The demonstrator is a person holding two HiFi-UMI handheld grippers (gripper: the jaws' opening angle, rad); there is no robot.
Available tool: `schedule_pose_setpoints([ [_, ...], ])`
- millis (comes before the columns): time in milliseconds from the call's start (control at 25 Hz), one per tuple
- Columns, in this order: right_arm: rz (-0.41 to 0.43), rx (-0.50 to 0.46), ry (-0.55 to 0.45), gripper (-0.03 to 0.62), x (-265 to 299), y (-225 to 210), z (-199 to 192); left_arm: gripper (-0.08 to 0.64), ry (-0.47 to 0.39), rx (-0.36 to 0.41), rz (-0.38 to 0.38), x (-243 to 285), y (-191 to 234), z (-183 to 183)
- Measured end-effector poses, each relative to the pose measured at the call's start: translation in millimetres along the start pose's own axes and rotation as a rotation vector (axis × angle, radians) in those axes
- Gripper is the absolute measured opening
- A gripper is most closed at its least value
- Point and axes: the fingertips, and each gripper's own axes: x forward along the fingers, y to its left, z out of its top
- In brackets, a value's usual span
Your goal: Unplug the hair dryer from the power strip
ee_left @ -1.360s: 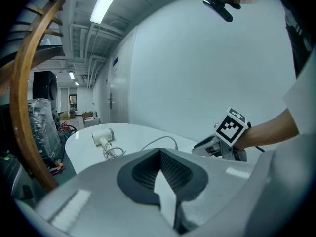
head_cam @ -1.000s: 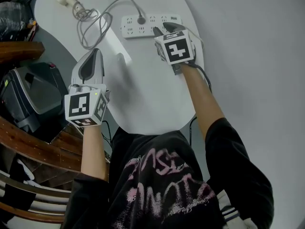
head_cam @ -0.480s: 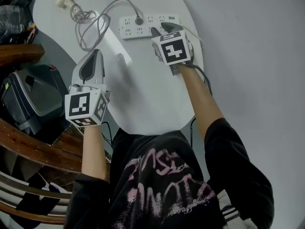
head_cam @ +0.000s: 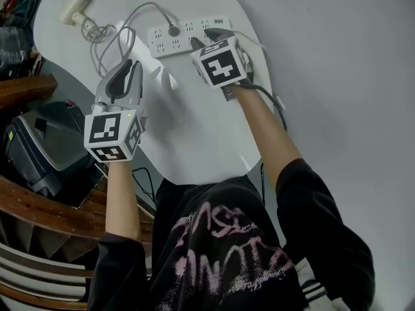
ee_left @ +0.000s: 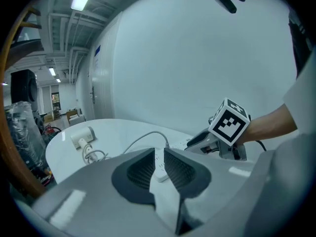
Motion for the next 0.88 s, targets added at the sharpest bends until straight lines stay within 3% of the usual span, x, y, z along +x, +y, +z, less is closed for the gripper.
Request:
schedule_pose_setpoints([
  [600, -0.004, -0.007, -0.004, 0.156, -1, -2, 2, 0.107, 0.095, 0.152, -0.143, 97, -25, 10],
  [880, 0.001, -0.003, -0.009, 0.156, -1, -2, 3, 0.112, 0.141, 0.151, -0.167, 121, -32, 0],
])
